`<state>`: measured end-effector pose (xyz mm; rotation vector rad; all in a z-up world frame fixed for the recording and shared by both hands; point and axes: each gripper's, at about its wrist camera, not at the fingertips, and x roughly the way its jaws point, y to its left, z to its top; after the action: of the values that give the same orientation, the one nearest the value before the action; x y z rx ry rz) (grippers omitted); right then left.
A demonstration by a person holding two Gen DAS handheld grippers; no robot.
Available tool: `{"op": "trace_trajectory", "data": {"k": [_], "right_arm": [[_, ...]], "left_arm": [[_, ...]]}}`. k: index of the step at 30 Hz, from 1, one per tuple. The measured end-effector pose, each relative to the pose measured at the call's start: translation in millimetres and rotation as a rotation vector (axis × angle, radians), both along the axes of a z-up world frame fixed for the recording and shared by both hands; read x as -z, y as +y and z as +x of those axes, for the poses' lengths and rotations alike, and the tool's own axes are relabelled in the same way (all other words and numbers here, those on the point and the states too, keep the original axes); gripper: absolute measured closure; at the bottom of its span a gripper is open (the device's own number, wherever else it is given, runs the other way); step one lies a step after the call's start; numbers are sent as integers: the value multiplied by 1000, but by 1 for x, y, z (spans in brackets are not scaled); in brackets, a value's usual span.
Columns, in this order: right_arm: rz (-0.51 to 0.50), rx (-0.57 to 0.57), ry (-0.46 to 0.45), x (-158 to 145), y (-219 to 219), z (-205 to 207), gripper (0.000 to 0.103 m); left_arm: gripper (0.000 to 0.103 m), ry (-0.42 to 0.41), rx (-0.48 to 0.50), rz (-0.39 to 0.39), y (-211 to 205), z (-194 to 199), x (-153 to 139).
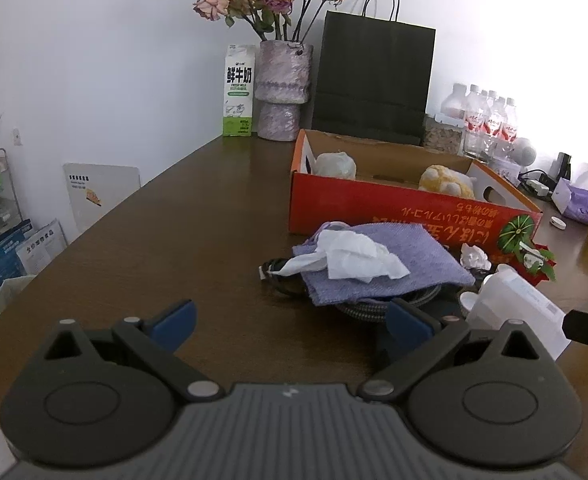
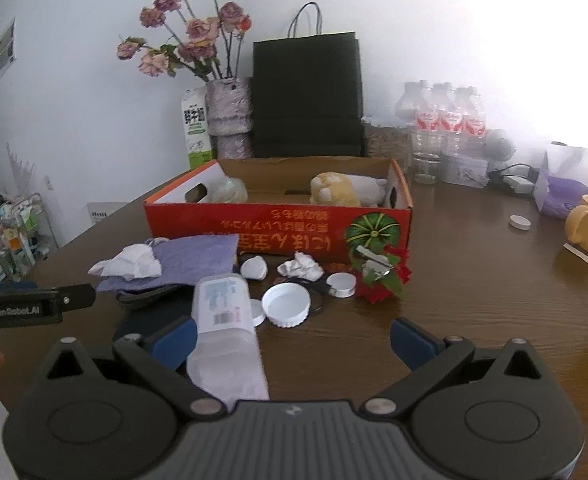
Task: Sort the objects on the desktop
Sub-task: 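Grasp the white plastic container with the right gripper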
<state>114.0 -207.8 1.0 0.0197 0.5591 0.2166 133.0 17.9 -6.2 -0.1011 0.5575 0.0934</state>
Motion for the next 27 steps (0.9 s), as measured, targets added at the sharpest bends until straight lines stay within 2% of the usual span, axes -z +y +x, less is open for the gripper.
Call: {"op": "trace_trajectory", "data": {"k": [12,15,19,21,23,27], "right_arm": [[-52,-60,37,12,27,15,0],[-60,-66,48,16,33,24,5],[-71,-81,72,23,40,36,24],[-70,-89,86,28,43,41,37],[-69,-109,106,32,46,45,60],[-57,-128,112,38,46,44,60]], "left_arm": [[0,-16,38,14,0,10,-2],[0,-3,39,19,0,13,1],[0,8,40,20,2,16,3],[0,13,41,21,4,17,5],[0,18,42,16,5,17,6],[0,16,45,14,6,19,6]]}}
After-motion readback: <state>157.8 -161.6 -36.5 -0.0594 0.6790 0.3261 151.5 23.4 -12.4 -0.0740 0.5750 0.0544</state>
